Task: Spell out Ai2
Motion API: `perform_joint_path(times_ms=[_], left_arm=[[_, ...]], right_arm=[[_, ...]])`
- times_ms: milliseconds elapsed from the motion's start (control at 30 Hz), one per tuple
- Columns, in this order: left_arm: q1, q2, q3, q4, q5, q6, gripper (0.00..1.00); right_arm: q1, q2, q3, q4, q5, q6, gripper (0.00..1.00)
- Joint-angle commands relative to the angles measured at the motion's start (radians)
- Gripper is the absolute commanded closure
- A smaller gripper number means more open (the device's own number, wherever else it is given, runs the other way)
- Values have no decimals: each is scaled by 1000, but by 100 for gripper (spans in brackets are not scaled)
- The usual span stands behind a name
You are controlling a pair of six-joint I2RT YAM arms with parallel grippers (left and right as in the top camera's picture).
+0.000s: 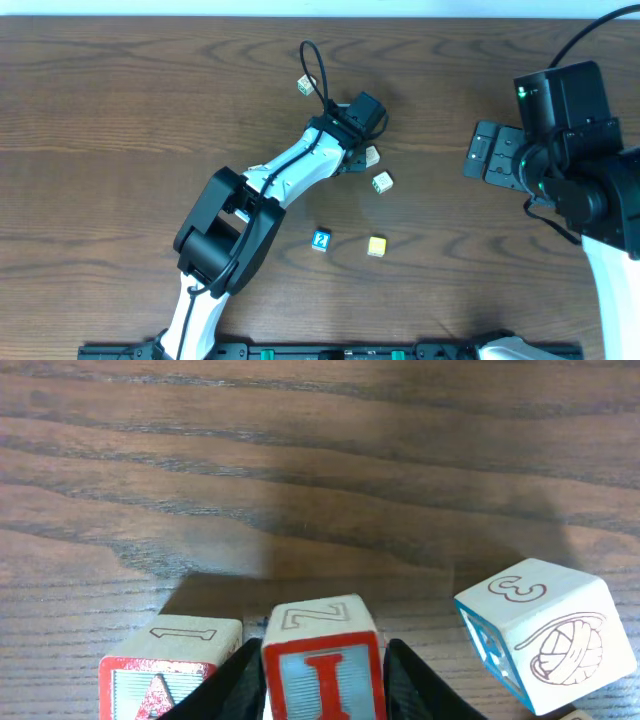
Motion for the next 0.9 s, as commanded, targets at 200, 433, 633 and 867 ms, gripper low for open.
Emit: perform_joint_path(times_ms=[200,433,633,867], left_arm=[[2,14,-3,0,-22,0,60],[2,-16,35,0,-24,42,57],[2,-96,59,1,-53,82,56],[2,-271,72,-14,-166,166,55]], right_arm=[[-5,0,-7,-3,3,14,1],[-5,0,-7,-3,4,14,1],[-5,0,-7,-3,4,14,1],[-5,0,-30,4,8,14,1]])
